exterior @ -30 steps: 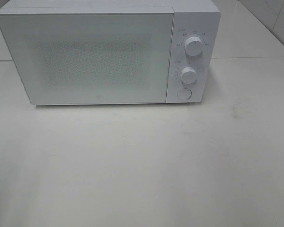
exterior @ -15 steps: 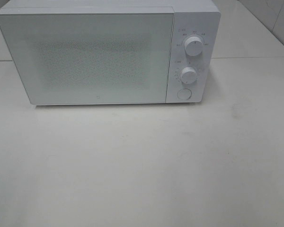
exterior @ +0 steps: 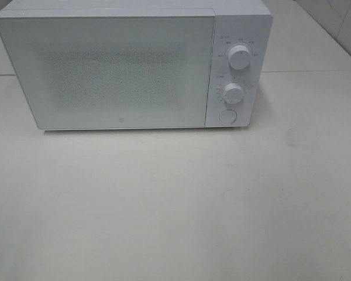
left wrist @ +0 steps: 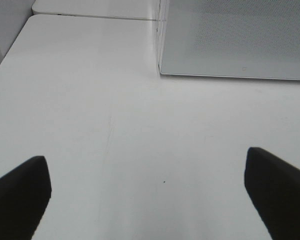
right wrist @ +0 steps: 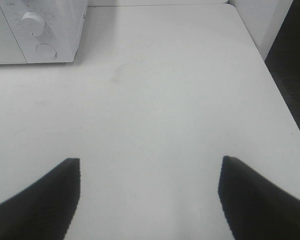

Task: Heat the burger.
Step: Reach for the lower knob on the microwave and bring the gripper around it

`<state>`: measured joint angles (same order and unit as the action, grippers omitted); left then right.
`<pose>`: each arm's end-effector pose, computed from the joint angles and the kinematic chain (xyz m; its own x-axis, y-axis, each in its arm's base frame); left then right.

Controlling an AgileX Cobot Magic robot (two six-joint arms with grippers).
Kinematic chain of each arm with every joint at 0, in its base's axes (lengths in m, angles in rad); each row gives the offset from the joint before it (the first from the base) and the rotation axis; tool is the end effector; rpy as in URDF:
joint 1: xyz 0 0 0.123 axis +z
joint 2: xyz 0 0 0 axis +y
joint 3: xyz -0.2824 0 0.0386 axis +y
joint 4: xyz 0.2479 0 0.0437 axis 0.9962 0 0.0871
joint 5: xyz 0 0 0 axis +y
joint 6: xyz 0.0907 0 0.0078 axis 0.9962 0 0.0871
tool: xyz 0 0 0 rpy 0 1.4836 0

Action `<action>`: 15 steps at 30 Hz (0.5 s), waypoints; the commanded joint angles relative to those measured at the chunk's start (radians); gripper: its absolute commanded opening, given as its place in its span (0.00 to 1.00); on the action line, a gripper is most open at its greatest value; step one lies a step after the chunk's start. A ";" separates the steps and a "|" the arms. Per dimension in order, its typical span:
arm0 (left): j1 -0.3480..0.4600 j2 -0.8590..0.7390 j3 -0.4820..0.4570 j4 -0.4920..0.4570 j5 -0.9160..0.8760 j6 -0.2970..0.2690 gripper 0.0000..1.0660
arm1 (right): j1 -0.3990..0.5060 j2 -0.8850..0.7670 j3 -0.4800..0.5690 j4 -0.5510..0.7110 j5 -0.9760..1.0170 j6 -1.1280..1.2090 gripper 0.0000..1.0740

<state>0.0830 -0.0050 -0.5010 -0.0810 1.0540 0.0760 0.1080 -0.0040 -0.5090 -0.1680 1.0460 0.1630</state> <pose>-0.0050 -0.0069 0.2782 -0.4423 -0.0009 -0.8969 -0.0040 1.0000 0.0010 -0.0051 -0.0138 0.2818 -0.4200 0.0322 -0.9070 0.0565 0.9984 0.0093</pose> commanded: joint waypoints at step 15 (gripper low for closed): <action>0.001 -0.025 0.004 0.002 -0.016 -0.010 0.92 | -0.007 -0.016 0.000 0.000 -0.006 -0.003 0.70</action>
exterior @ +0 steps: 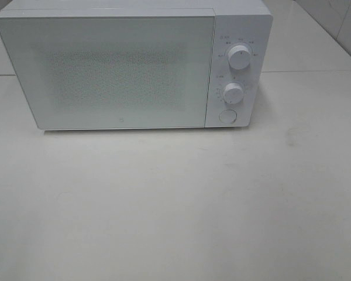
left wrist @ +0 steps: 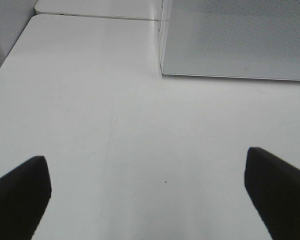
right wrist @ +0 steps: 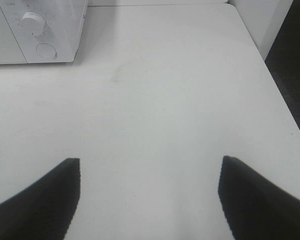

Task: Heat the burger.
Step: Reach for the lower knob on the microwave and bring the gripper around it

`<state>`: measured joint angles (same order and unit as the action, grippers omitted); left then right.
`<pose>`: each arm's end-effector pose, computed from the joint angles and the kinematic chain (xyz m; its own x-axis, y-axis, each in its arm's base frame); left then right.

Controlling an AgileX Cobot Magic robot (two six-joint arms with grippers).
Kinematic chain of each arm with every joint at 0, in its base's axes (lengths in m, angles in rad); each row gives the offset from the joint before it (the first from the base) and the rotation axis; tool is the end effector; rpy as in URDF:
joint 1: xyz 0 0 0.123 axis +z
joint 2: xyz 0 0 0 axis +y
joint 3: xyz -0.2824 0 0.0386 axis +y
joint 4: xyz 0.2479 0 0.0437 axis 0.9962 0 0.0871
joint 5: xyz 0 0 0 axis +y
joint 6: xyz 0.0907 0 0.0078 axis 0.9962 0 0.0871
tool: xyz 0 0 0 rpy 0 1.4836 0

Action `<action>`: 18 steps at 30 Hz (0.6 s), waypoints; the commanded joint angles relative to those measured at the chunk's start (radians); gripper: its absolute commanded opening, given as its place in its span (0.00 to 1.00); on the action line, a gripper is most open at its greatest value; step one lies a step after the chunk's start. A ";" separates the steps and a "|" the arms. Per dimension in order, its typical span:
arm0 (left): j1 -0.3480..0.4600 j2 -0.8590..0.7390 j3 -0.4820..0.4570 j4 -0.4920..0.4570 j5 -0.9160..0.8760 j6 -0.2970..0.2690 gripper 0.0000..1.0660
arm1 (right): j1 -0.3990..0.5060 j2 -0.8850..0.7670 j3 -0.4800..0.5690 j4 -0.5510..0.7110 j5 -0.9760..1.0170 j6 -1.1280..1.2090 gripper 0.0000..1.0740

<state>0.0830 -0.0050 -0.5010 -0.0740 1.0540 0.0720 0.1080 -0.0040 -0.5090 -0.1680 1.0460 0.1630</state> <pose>-0.0051 -0.0063 0.2781 -0.4427 -0.0014 -0.8967 -0.0097 0.9999 0.0032 -0.0051 -0.0138 0.2818 -0.4200 0.0322 -0.9070 0.0565 0.9984 0.0093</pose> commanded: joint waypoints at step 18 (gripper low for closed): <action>0.001 -0.025 0.004 -0.005 -0.016 -0.006 0.92 | -0.007 -0.016 0.000 0.000 -0.006 -0.003 0.70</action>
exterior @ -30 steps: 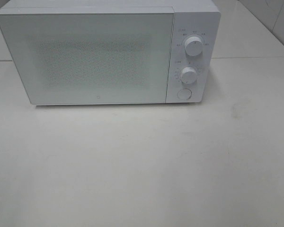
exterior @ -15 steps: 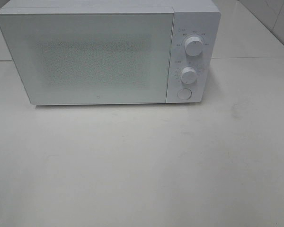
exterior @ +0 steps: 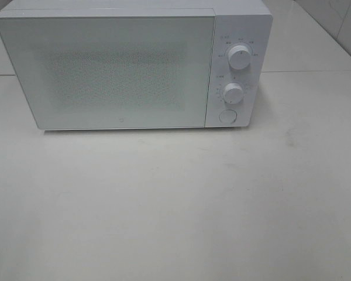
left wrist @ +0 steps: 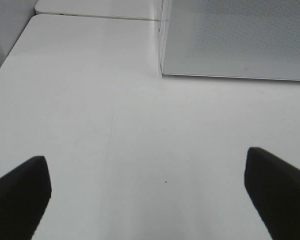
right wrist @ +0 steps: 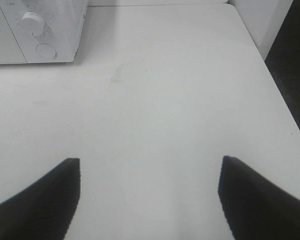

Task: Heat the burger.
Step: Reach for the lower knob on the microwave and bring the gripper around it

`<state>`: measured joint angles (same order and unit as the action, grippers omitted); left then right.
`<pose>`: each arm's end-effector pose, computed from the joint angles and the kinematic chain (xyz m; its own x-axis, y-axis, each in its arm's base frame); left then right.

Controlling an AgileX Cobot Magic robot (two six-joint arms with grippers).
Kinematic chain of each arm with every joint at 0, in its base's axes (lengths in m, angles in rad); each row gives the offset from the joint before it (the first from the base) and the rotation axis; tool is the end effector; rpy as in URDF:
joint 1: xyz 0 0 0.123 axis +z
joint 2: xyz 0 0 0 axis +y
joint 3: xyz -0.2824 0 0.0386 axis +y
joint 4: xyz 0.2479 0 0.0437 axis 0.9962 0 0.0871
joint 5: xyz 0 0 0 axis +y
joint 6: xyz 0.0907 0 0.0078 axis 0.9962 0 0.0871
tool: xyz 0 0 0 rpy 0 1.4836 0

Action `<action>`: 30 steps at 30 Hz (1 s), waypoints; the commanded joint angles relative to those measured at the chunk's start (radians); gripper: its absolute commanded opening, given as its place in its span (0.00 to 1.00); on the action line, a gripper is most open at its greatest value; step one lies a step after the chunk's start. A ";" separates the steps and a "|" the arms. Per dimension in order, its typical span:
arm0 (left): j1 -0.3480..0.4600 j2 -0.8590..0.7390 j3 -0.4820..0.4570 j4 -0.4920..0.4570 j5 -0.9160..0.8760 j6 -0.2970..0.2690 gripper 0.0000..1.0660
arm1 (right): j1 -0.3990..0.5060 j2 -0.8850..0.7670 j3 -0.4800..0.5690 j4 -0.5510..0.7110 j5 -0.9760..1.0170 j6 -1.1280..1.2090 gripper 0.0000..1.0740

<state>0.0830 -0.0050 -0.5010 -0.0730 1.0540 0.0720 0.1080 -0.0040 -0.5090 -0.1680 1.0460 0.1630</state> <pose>-0.0051 -0.0062 0.2781 -0.4428 -0.0009 -0.8966 -0.0102 0.9999 0.0040 -0.0051 -0.0138 0.2818 -0.4200 0.0322 -0.9070 0.0565 0.9984 0.0093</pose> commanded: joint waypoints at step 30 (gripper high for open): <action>0.001 -0.025 0.004 -0.006 -0.016 -0.006 0.92 | -0.007 0.277 -0.037 -0.007 -0.317 -0.003 0.70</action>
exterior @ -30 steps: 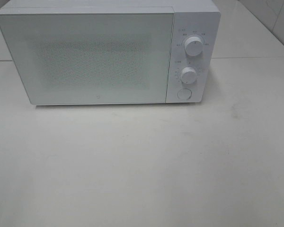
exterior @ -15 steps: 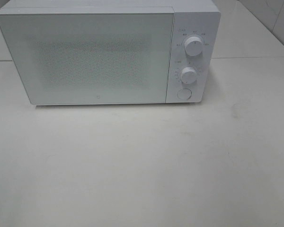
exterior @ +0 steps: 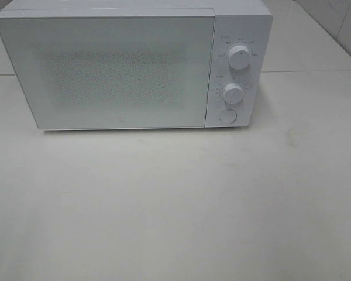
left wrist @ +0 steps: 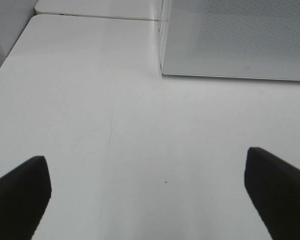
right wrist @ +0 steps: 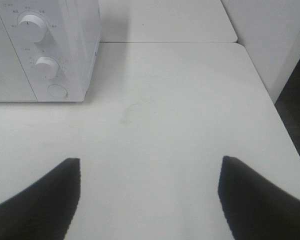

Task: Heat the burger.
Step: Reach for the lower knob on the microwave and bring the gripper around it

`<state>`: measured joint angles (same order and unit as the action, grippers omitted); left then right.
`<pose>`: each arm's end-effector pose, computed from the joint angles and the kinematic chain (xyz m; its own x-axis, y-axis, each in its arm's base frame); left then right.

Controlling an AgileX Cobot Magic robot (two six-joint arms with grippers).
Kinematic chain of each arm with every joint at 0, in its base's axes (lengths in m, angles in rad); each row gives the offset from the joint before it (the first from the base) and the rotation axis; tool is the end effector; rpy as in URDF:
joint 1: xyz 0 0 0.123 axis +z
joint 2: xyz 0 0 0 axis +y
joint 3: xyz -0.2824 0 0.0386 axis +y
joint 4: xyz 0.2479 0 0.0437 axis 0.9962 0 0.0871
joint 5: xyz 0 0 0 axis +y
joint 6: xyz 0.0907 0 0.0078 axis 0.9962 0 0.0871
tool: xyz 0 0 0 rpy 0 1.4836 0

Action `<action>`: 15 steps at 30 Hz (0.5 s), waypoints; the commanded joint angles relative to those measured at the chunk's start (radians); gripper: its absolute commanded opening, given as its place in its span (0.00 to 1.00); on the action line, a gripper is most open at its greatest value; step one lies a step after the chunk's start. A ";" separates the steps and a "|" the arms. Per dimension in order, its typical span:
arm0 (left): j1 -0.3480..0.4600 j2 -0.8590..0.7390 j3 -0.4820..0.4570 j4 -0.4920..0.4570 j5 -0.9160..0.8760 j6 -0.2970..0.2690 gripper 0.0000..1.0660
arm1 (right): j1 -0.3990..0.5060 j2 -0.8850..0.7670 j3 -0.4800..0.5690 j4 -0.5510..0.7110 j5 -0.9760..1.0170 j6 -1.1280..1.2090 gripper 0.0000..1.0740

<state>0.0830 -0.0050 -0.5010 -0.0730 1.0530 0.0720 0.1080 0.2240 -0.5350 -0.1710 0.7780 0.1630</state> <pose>-0.0050 -0.0062 0.2782 -0.4419 -0.0009 -0.8971 -0.0103 0.9999 0.0041 0.0409 -0.0065 0.3078 -0.3613 0.0014 -0.9324 0.0183 0.9998 -0.0056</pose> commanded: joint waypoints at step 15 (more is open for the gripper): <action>0.001 -0.025 0.004 -0.006 -0.015 -0.006 0.92 | -0.007 0.315 -0.011 -0.003 -0.289 -0.002 0.70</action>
<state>0.0830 -0.0050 -0.5010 -0.0730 1.0530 0.0720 0.1080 0.5370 -0.5350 -0.1710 0.5170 0.1630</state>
